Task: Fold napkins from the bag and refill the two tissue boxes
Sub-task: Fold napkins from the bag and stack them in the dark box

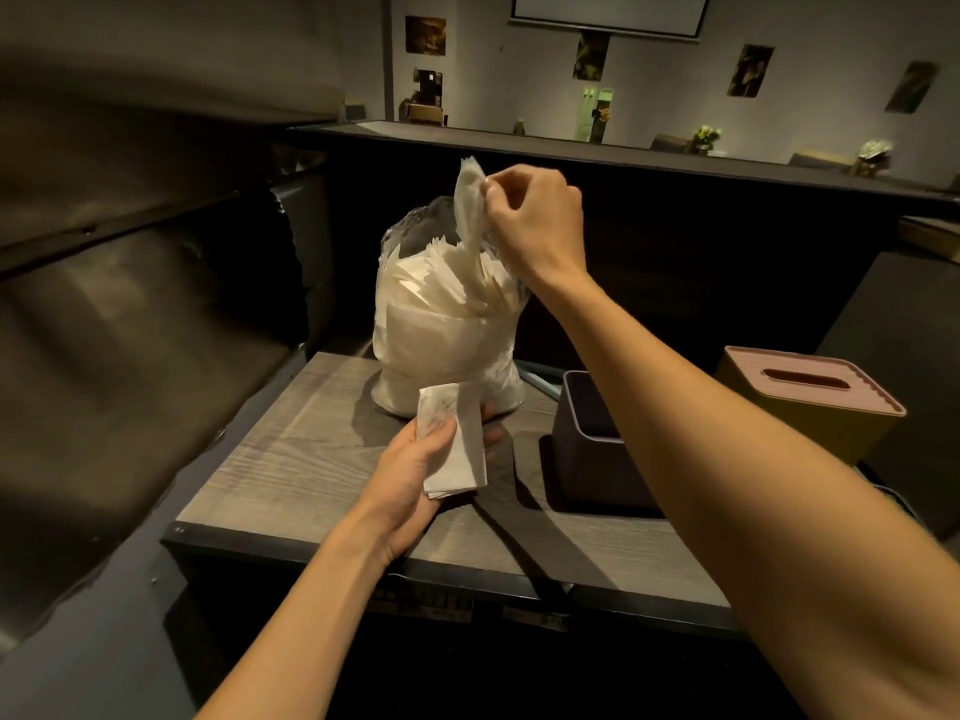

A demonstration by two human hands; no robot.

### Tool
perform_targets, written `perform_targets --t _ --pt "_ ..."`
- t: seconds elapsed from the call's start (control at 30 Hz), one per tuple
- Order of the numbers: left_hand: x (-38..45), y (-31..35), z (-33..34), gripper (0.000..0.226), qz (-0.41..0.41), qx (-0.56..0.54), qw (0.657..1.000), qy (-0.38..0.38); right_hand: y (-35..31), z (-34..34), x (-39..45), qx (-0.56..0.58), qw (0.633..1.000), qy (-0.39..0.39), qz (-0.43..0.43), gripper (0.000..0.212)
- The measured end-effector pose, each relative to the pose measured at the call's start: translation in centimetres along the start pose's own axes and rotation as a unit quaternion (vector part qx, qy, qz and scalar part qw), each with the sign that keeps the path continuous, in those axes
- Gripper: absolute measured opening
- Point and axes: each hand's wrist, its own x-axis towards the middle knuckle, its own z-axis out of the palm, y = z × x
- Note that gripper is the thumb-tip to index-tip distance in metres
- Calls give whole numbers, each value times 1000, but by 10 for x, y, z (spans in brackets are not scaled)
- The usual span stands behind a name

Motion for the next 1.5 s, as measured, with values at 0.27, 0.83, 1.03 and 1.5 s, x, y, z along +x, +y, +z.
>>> perform_targets --t 0.27,0.83,1.03,1.5 --pt "2 0 -1 31 -10 -3 1000 11 -17 -17 -12 245 954 -49 168 21" --pt "-12 6 -24 42 -37 -57 998 -12 21 -13 -161 108 939 -255 203 34" --pt "-17 7 -19 39 -30 -3 1000 -9 38 -13 -182 139 953 -189 191 42" --pt "-14 7 -14 43 -15 -75 997 -24 46 -3 -219 189 921 -266 214 40"
